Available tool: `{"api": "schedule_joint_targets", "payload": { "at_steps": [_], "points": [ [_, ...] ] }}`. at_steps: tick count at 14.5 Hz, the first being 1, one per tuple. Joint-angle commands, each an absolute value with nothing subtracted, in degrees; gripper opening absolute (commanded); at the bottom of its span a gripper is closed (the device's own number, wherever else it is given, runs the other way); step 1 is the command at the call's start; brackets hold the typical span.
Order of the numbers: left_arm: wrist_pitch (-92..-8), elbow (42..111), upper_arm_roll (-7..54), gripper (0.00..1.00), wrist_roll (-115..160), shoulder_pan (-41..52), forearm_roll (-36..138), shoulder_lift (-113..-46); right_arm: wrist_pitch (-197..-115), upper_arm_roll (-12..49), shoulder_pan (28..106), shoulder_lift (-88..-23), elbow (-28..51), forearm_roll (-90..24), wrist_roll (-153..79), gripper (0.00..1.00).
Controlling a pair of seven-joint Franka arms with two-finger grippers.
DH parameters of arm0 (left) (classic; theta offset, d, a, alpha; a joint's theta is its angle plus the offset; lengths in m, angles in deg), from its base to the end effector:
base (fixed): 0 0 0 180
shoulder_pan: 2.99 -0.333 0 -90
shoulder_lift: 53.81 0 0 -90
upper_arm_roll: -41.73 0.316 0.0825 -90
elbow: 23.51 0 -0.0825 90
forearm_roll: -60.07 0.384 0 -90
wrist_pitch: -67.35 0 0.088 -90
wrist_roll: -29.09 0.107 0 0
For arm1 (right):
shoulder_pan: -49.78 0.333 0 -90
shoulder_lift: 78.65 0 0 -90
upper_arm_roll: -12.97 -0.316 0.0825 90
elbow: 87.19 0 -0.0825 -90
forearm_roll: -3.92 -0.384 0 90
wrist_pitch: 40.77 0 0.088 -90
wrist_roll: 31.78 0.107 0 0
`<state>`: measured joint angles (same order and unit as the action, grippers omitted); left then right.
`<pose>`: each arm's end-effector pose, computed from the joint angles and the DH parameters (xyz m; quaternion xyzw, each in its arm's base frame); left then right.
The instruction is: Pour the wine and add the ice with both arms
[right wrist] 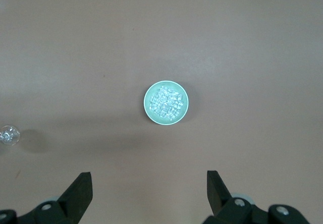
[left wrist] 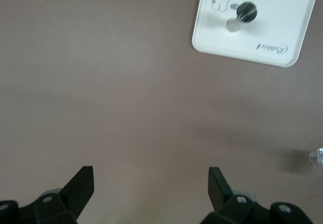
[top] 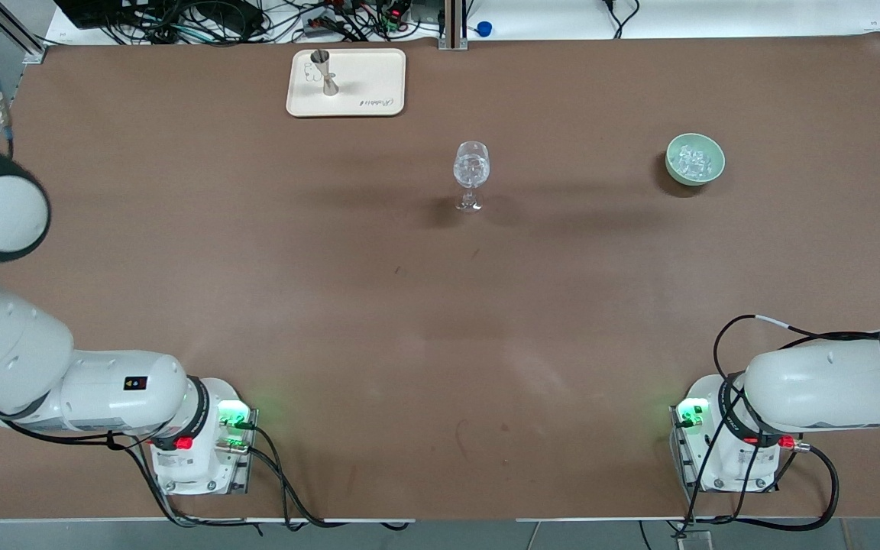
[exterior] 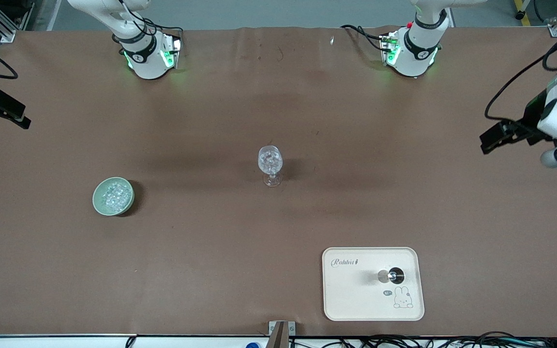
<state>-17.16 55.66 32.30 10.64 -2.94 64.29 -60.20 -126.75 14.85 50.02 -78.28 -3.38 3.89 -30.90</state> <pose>0.5737 -0.0809 0.6422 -0.9962 -0.0818 0.0016 0.0288 0.5493 -0.0156 0.6653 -0.9996 0.0220 -0.0157 0.0001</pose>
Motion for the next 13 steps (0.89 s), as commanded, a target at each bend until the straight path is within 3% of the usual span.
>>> {"api": "schedule_joint_targets", "payload": {
  "at_steps": [1,6,13],
  "points": [
    [-18.52,65.07,33.81,1.00,11.86,-2.20,62.97,-52.33,-127.34,14.12,49.34,-78.73,-2.90,2.95,-32.66,0.99],
    [-18.17,71.13,38.56,1.00,16.43,-0.44,61.04,-46.44,-127.43,14.12,49.43,-78.21,-2.90,2.69,-34.33,0.99],
    [-18.17,72.38,36.63,1.00,18.72,-1.06,60.86,-43.97,-127.52,14.12,49.25,-78.12,-2.90,2.69,-34.33,0.99]
  ]
}}
